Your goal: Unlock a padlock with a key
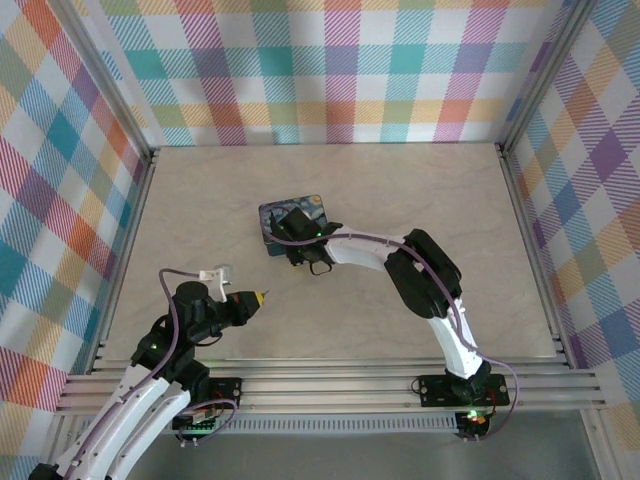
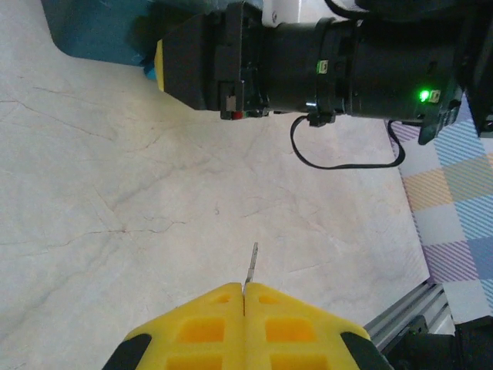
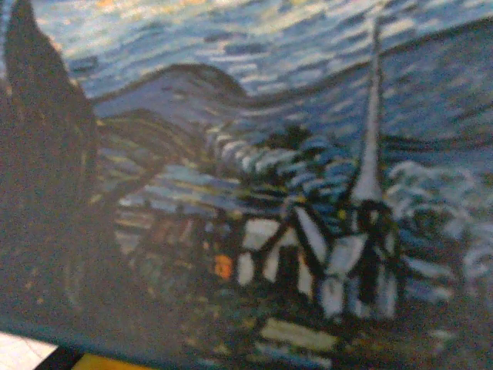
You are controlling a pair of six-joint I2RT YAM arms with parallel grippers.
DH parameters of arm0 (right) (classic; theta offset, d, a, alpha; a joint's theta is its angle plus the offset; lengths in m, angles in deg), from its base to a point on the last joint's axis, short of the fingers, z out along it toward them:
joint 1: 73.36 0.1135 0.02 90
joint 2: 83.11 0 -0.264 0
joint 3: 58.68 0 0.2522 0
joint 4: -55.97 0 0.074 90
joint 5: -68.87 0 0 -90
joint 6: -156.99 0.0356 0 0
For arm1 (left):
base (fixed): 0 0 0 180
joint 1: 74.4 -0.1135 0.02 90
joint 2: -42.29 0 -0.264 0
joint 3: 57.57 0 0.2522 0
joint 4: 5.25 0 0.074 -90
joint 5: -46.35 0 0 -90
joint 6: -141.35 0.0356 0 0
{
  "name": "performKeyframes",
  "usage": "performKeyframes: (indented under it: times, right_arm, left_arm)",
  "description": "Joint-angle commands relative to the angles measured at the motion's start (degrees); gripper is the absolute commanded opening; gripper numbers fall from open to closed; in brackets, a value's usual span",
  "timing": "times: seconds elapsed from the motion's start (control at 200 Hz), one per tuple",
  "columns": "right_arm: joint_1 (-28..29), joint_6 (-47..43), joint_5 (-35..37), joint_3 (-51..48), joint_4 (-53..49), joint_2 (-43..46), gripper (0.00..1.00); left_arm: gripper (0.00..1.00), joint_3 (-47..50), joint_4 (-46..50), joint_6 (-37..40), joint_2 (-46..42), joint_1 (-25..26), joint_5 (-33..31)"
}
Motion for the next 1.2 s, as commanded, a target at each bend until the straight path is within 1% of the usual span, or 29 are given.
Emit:
performKeyframes:
  times: [0.0,0.22,0.255,0.295,0.37,0.51,0.67,0.765,0.835,0.915,0.99,1.015,1.08,1.115,1.195]
  right_arm:
    - [-0.6,-1.2,-0.7,1.7,0.1,-0.9,0.21]
    - [-2.7,-2.1,-2.5,-0.8,-0.3,1.9,0.09]
    - [-3.1,-2.2,-2.9,-1.9,-0.1,2.7,0.06]
    - [-3.6,-2.3,-3.3,-3.4,0.2,4.0,0.04]
    - [-4.6,-2.3,-4.2,-7.0,1.0,6.7,0.00]
    - [-7.9,-0.3,-5.9,-16.2,2.9,12.8,0.00]
    - [-12.2,1.7,-6.5,-26.6,4.2,20.4,0.00]
    - [-12.7,0.5,-6.2,-30.4,4.2,24.3,0.00]
    - [-12.2,0.2,-6.8,-31.5,3.6,26.2,0.00]
    - [-10.4,-0.6,-5.9,-30.2,2.0,26.9,0.11]
    - [-8.0,-1.1,-4.2,-26.9,0.2,25.8,0.20]
    - [-7.1,-1.0,-3.8,-25.5,-0.2,25.1,0.25]
    - [-4.9,-0.6,-2.5,-21.4,-1.4,22.7,0.43]
    - [-3.7,-0.6,-2.0,-19.3,-1.7,21.1,0.49]
    - [-1.7,-1.0,-0.8,-14.5,-1.6,17.2,0.58]
  left_arm:
    - [0.00,-0.2,-2.0,1.8,0.9,-0.8,1.8]
    - [0.00,-0.5,-3.2,3.3,3.1,-0.8,2.1]
    - [0.00,-0.2,-4.1,3.5,3.6,-0.8,2.5]
    - [0.00,0.5,-7.9,4.0,4.0,-0.8,3.8]
    - [0.00,1.4,-11.0,3.1,4.7,-0.8,3.9]
    - [0.00,1.9,-16.1,2.9,7.7,-0.7,5.6]
    - [0.00,1.5,-18.8,2.9,11.1,-0.7,6.2]
    - [0.00,1.2,-19.8,3.1,12.3,-0.7,5.7]
    - [0.00,0.5,-18.7,3.4,13.1,-0.7,4.2]
    - [0.00,-1.5,-14.9,4.2,14.4,-0.7,1.5]
    - [0.00,-4.0,-10.3,5.1,16.7,-0.7,-1.2]
    - [0.00,-4.6,-9.4,5.2,17.7,-0.7,-1.6]
    - [0.00,-5.9,-7.5,5.0,20.1,-0.8,-2.8]
    - [0.00,-6.4,-7.1,4.9,21.2,-0.9,-2.9]
    - [0.00,-7.4,-6.7,4.7,23.6,-1.0,-3.2]
